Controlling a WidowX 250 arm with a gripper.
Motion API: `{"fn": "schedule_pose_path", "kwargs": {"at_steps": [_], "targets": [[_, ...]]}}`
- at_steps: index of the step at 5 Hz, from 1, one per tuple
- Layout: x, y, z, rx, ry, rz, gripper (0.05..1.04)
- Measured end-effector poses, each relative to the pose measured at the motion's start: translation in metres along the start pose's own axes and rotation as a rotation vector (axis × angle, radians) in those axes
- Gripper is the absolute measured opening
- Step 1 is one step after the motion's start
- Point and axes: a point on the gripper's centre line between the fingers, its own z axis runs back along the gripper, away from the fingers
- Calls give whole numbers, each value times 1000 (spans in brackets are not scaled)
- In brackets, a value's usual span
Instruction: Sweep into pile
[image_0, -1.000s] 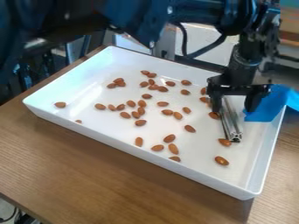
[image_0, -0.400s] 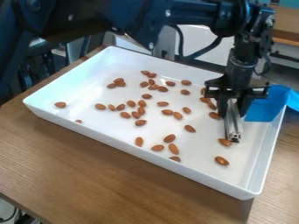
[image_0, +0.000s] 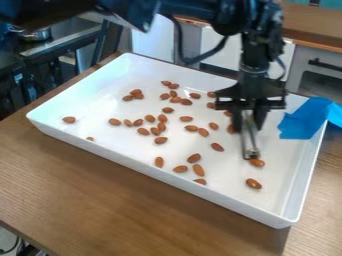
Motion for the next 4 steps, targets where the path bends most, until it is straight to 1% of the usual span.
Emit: {"fn": "schedule_pose_path", "kwargs": {"at_steps": [1, 2, 3, 4], "targets": [[5, 32, 1, -21, 13, 31, 375], [7, 65, 1, -38, 15, 51, 375], [7, 93, 3, -57, 0, 46, 375], [10, 124, 1, -62, -13, 51, 375]]}}
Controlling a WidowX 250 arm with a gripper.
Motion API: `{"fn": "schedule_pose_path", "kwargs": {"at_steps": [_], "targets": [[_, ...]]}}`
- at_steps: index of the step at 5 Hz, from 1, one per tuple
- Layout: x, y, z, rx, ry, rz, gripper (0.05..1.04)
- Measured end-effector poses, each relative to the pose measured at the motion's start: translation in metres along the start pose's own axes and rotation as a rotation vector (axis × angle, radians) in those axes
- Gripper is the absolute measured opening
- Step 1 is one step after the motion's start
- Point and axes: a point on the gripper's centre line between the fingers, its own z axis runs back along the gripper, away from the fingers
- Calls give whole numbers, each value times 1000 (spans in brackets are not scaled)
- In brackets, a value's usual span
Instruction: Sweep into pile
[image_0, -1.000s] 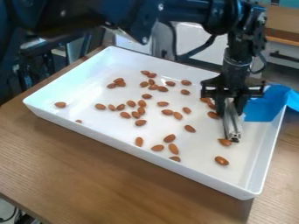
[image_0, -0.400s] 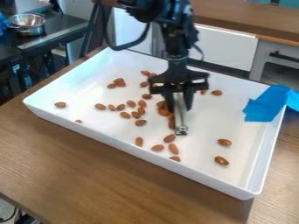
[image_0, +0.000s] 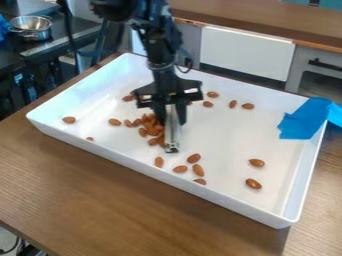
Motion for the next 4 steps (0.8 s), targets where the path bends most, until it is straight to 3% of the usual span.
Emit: {"fn": "schedule_pose_path", "kwargs": {"at_steps": [3, 4], "targets": [[13, 122, 14, -38, 26, 32, 375], [8, 124, 18, -73, 55, 23, 375]]}}
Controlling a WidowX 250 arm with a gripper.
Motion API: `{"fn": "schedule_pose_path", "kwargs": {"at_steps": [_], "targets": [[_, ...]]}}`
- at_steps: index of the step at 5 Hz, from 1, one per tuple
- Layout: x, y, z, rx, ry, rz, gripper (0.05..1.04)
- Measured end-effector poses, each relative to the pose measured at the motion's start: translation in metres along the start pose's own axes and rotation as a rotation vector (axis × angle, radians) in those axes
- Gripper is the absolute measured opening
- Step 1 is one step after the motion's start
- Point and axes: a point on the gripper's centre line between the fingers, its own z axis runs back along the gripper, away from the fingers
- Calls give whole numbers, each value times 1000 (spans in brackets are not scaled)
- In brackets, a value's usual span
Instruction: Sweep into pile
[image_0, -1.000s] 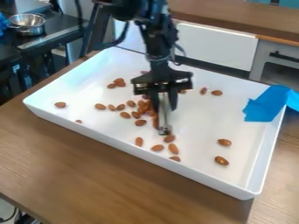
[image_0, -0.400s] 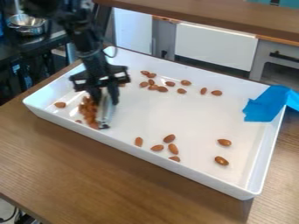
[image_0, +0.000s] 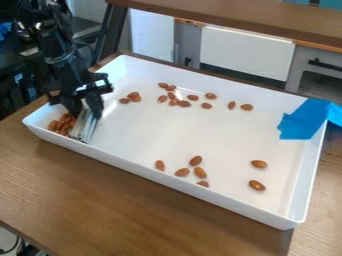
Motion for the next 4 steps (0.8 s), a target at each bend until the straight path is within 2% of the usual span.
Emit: {"fn": "schedule_pose_path", "kwargs": {"at_steps": [1, 2, 3, 4], "targets": [[-4, -12, 10, -27, 23, 30, 375], [1, -55, 18, -57, 23, 46, 375], [-17, -112, 17, -63, 46, 0, 375], [-26, -151, 21, -63, 26, -14, 375]]}}
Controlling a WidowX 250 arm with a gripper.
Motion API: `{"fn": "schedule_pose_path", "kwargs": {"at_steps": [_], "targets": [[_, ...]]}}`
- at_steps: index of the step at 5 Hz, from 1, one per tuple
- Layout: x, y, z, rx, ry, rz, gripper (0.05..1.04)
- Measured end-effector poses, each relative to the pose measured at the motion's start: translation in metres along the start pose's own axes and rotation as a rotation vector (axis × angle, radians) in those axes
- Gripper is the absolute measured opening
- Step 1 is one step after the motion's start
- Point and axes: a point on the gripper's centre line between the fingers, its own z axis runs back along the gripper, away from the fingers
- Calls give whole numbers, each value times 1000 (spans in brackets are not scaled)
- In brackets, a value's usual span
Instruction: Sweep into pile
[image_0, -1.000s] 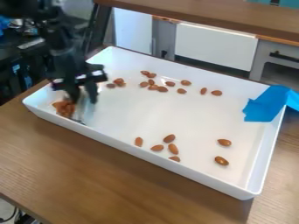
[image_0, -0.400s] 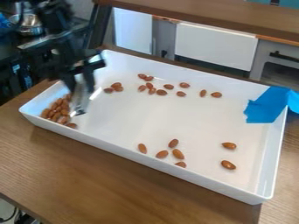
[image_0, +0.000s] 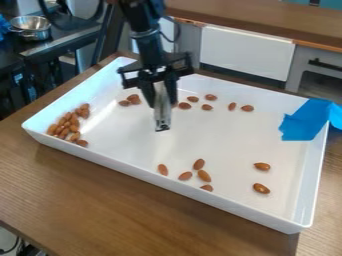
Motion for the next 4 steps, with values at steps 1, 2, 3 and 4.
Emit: {"fn": "schedule_pose_path", "kwargs": {"at_steps": [1, 2, 3, 4], "targets": [[-9, -35, -1, 6, -39, -27, 375], [-3, -66, 11, -15, -87, -46, 375], [-7, -76, 11, -10, -99, -20, 375], [-23, -105, 2, -20, -97, -26, 375]]}}
